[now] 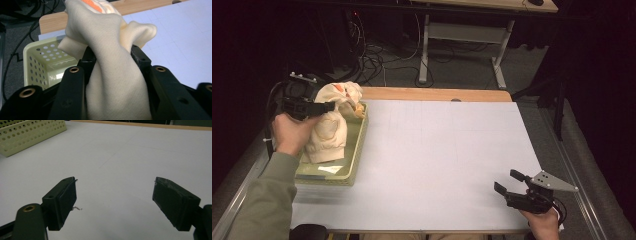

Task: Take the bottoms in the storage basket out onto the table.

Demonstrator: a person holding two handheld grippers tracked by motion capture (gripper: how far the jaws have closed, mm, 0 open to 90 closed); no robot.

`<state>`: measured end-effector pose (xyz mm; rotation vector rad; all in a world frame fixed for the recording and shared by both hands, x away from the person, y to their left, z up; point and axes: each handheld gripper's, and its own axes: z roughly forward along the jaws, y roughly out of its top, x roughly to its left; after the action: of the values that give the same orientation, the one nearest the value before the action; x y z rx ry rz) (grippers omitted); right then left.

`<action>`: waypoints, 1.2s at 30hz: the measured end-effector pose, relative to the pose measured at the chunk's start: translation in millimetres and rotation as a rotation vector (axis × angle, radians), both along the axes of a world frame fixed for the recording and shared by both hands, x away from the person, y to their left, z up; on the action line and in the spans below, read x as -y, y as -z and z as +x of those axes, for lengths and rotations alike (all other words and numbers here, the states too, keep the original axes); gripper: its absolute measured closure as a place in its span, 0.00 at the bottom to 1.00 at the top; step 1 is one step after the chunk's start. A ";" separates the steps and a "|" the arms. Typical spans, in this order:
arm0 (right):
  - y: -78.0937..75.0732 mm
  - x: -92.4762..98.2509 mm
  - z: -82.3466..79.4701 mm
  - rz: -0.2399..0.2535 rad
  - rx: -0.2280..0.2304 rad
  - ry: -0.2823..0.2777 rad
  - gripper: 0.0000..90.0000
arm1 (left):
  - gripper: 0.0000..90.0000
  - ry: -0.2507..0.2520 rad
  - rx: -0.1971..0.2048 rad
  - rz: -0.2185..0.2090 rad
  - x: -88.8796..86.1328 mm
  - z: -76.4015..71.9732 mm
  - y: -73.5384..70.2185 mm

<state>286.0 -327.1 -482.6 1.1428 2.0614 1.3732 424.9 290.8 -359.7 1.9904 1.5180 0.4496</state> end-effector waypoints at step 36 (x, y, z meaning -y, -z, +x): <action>0.3 -0.6 0.3 0.000 -0.003 -0.005 0.22 | 0.69 0.107 0.113 -0.071 28.3 -9.1 -49.7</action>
<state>286.3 -326.5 -482.9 1.1404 2.0679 1.3745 415.8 262.5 -310.0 1.9469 1.3336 0.4493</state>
